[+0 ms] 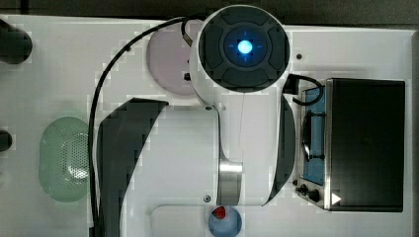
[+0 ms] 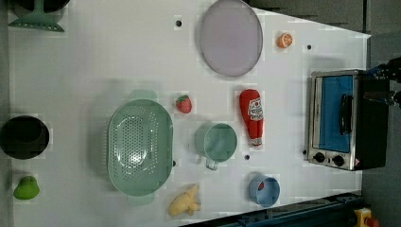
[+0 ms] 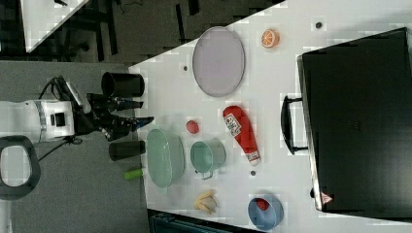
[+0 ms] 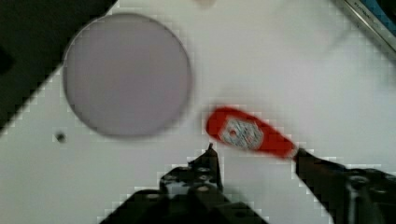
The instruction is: Pick Ketchup from the table and place it in strainer.
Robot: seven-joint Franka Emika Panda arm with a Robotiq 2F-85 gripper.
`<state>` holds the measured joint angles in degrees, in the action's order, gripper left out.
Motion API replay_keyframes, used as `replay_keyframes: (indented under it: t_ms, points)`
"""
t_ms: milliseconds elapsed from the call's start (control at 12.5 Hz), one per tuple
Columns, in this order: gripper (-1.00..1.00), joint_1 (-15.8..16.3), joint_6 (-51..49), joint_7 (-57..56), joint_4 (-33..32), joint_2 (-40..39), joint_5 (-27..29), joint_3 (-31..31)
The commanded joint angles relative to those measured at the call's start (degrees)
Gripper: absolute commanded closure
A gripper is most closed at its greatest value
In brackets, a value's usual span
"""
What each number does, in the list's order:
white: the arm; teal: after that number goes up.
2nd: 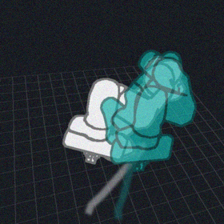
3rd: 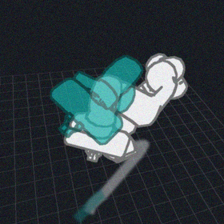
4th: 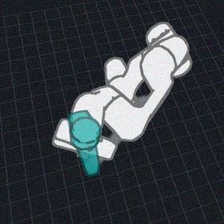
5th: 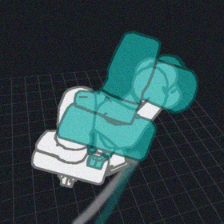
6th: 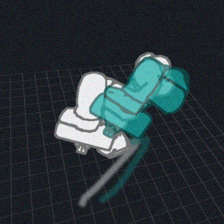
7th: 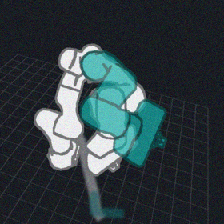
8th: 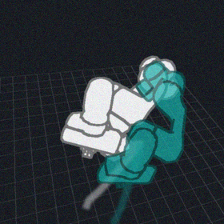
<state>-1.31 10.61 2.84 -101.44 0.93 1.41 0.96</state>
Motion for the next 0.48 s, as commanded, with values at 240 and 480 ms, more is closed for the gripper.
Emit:
replay_keyframes:
  t_ms: [240,480]
  points:
    - [-1.00,-5.81,-10.07,-0.19,0.14,6.95,1.40,2.20]
    - [-1.00,-5.67,-7.89,-5.86,-1.98,5.30,1.40,2.62]
